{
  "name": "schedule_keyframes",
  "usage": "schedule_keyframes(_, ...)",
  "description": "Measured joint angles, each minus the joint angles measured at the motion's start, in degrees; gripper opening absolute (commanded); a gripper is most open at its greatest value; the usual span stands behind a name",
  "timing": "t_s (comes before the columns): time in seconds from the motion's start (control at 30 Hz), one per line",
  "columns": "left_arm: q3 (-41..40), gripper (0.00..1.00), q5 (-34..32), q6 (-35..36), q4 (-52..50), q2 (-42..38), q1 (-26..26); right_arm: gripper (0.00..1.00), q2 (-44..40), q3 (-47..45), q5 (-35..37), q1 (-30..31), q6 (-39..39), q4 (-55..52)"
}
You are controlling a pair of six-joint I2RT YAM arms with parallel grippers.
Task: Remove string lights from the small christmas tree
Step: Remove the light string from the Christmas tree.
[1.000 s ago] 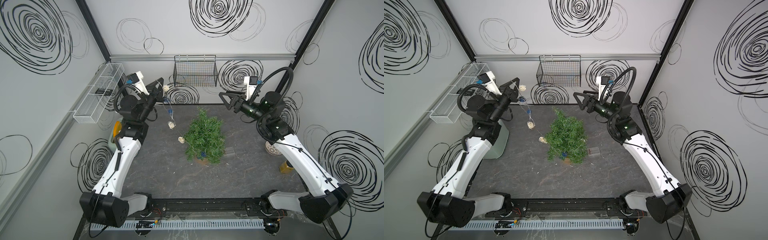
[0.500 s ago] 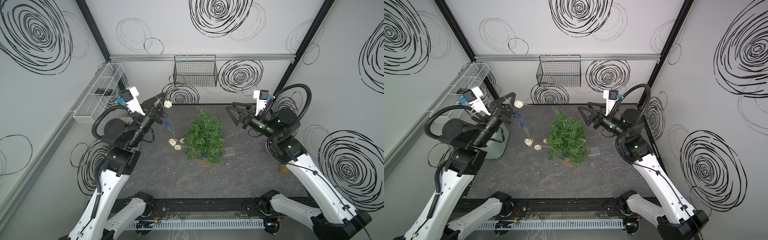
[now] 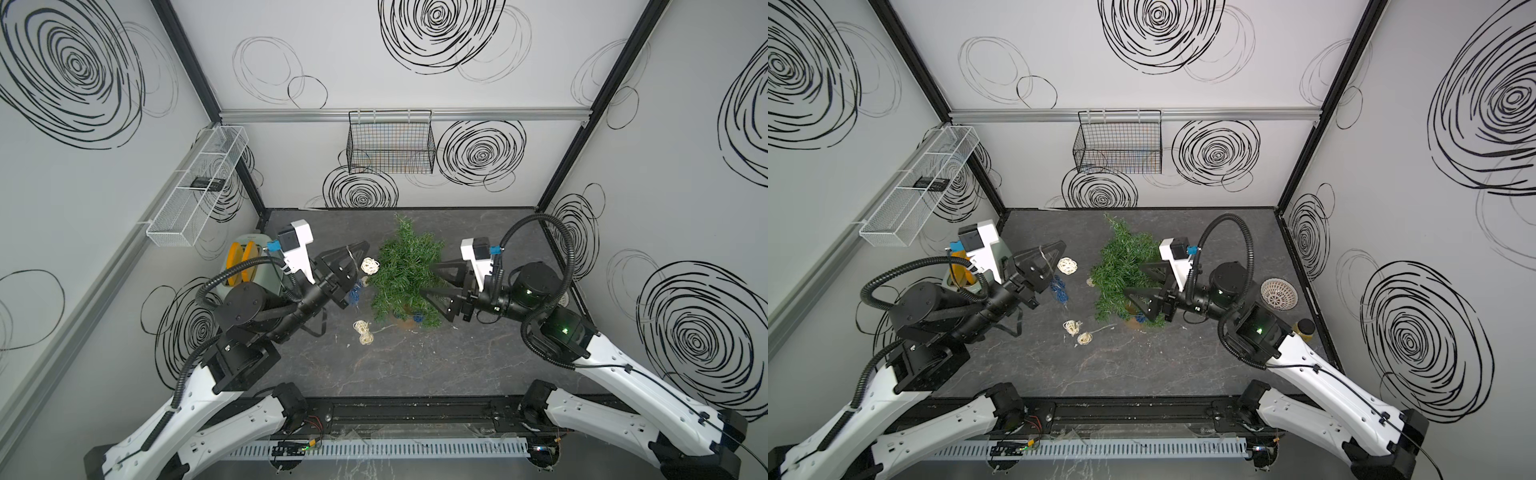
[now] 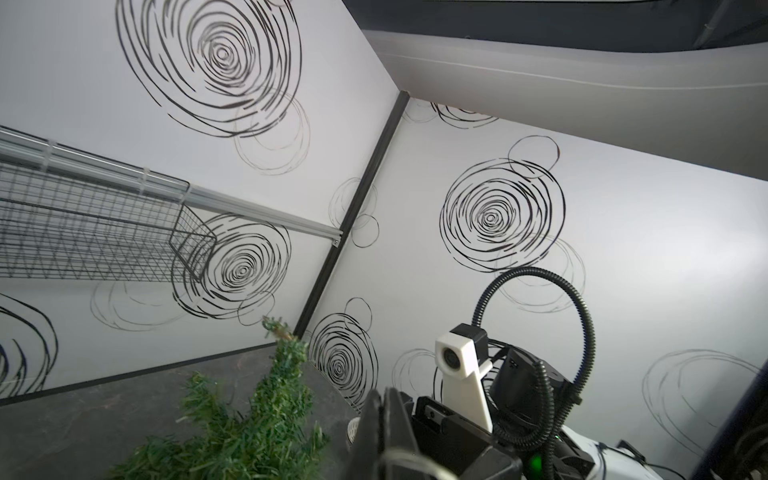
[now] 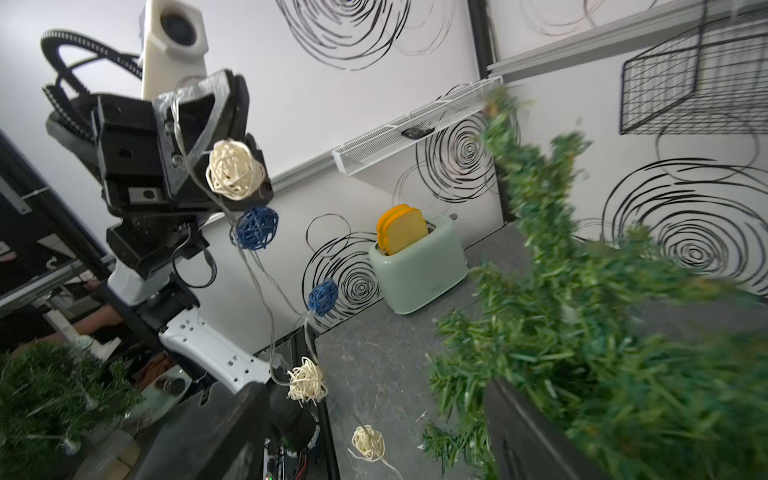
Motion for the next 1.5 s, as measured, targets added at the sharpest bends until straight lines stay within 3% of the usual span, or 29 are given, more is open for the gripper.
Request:
schedule_keyframes(0.23,-0.15,0.0,-11.78,4.0,0.33,3.28,-19.17,0.89,-0.02,-3.23,7.19,13.6,-7.56,0.17)
schedule_keyframes(0.4,1.9,0.0,-18.43,8.26,0.44,8.41,-27.56,0.9,-0.76,-6.71,10.75,18.99,-11.34,3.15)
schedule_keyframes(0.73,3.41,0.0,-22.84,10.4,4.81,10.99,-28.85,0.85,-3.3,-13.33,11.61,20.09,-12.9,9.99)
schedule_keyframes(1.2,4.81,0.0,-21.18,10.19,13.07,13.4,-29.05,0.74,-2.29,-15.21,12.96,20.13,-12.63,15.82)
schedule_keyframes(1.5,4.81,0.0,-19.74,9.44,16.15,14.4,-29.05,0.45,-2.49,-15.5,13.53,20.15,-12.07,18.23)
